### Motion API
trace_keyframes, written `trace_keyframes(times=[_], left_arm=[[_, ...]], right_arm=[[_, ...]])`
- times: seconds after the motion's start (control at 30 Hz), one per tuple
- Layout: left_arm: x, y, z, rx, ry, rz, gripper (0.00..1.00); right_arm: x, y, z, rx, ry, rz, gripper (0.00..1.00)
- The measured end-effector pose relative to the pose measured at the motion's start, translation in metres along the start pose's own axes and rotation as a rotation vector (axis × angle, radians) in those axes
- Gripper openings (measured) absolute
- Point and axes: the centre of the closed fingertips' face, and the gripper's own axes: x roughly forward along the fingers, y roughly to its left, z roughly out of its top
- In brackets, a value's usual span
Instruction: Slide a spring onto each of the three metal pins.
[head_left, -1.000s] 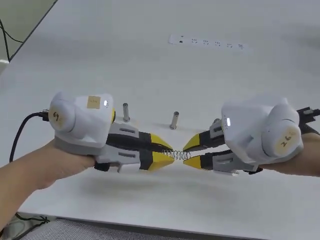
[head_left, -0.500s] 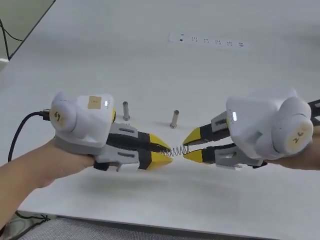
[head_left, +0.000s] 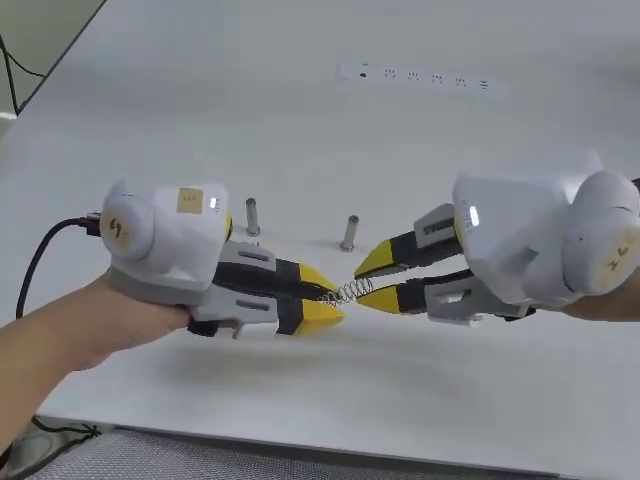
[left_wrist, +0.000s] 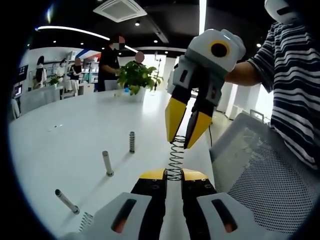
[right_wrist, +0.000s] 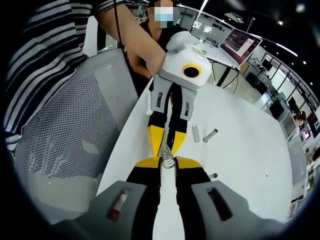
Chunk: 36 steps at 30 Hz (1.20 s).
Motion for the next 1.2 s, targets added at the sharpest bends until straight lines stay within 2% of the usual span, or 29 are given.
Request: trace_keyframes(times=[0.17,0.53,0.63,0.8,0.97,1.2], left_arm=[[0.000,-0.002,-0.001,0.002,0.003,-0.003,0.08],[0.004,-0.005,-0.001,0.007,0.001,-0.015,0.08],[0.005,-0.006,0.002,0.003,-0.012,-0.021,0.08],[0.004,-0.006,0.000,0.010,-0.003,-0.017,0.08],[0.004,-0.007,0.001,0.009,-0.005,-0.018,0.08],[0.004,-0.007,0.003,0.009,-0.013,-0.017,0.08]], right_arm=[[0.001,0.004,0.000,-0.006,-0.002,0.002,0.11],[0.001,0.004,0.016,-0.016,-0.044,0.009,0.11],[0.001,0.001,0.023,-0.008,-0.067,0.001,0.11],[0.005,0.002,0.025,-0.010,-0.077,-0.006,0.11],[0.005,0.002,0.029,0.001,-0.108,-0.029,0.11],[0.004,0.000,0.033,0.040,-0.159,-0.054,0.11]])
